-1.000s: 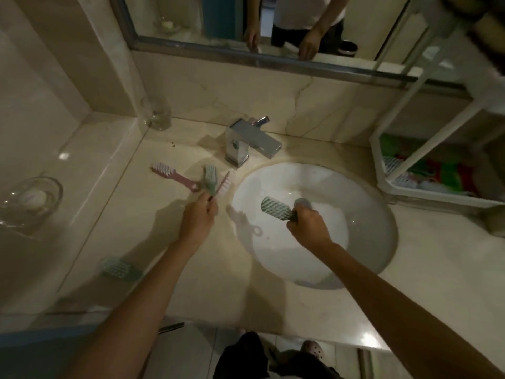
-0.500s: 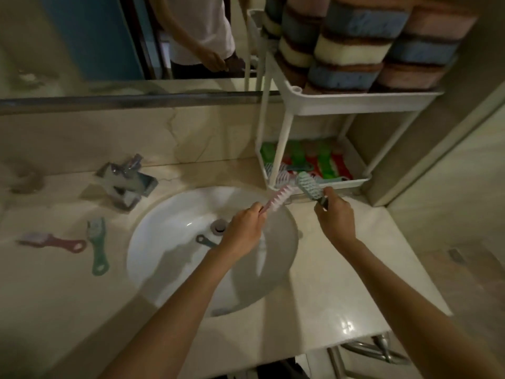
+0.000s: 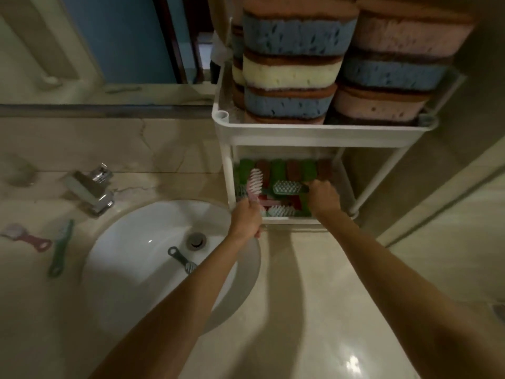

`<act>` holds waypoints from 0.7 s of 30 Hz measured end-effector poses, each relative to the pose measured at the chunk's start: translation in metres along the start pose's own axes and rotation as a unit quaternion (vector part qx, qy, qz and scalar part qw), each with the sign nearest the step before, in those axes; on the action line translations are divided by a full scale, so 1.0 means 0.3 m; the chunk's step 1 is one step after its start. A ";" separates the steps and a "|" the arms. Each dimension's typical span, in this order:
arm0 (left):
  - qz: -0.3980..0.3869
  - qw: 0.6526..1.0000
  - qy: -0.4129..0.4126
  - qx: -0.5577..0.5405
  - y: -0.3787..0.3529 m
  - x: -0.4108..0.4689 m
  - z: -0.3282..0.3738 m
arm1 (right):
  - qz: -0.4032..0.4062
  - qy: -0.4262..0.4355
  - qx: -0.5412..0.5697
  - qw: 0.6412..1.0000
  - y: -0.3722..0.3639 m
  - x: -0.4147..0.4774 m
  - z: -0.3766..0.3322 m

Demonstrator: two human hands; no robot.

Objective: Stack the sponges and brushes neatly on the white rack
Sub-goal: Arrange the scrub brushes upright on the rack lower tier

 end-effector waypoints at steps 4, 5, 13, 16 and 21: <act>0.047 0.999 0.015 -0.006 0.017 0.037 -0.006 | -0.035 0.042 0.005 0.999 -0.045 0.043 -0.031; 0.052 0.998 0.020 -0.004 0.018 0.045 -0.011 | -0.041 0.043 0.007 0.998 -0.056 0.048 -0.035; 0.048 0.995 0.060 -0.061 -0.010 0.081 -0.029 | -0.126 0.071 0.051 0.988 -0.108 0.054 -0.054; 0.043 0.995 0.059 -0.063 -0.019 0.095 -0.031 | -0.128 0.080 0.069 0.986 -0.089 0.047 -0.053; 0.009 1.000 0.021 -0.012 -0.049 0.113 -0.010 | -0.092 0.060 0.143 0.984 -0.050 0.028 -0.063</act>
Point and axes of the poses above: each hand's wrist, its own x-axis towards the middle knuckle, its own y-axis out of the back of the hand, z = x × y, the point moved 5 cm from there along x, towards the middle knuckle, and after that the axes turned 2 degrees about z, right-handed, at the moved point
